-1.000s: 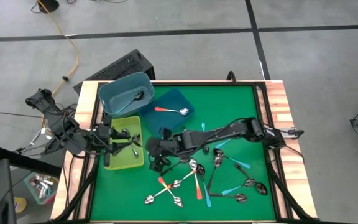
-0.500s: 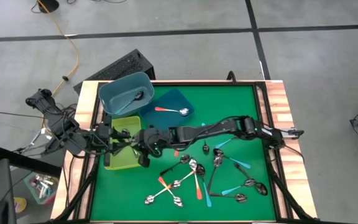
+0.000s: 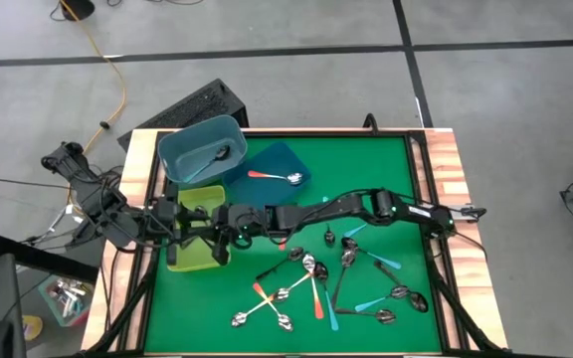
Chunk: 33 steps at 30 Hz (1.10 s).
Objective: Sort silverware by color (type)
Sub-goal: Put the black spoon into the green bin
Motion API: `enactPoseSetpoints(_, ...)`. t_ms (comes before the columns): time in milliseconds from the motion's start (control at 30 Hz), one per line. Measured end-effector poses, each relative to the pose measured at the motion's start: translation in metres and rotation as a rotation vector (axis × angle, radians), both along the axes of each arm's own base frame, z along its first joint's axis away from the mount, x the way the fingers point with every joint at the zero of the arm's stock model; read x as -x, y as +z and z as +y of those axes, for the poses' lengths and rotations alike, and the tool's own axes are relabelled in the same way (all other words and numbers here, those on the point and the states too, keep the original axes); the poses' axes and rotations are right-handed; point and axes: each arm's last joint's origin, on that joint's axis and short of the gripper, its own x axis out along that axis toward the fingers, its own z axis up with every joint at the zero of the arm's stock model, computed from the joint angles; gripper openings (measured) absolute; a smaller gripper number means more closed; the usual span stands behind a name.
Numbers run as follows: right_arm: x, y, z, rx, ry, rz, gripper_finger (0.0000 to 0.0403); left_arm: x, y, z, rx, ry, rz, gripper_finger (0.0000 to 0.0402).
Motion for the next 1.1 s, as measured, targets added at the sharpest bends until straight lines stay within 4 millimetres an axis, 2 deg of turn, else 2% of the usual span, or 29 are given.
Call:
enactPoseSetpoints(800,-0.002,-0.001,-0.043,0.063,-0.06,0.005,0.0003,0.0,0.0,0.001,-0.014,0.028,-0.008,0.0101)
enactPoseSetpoints(967,-0.005,-0.012,-0.046,0.059,-0.066,-0.002,0.0003,0.0,0.0,0.001,-0.014,0.028,-0.007,0.0101)
enactPoseSetpoints(1100,-0.01,-0.029,-0.048,0.023,-0.08,-0.029,0.0003,0.0,0.0,0.001,-0.02,0.027,-0.006,0.0101)
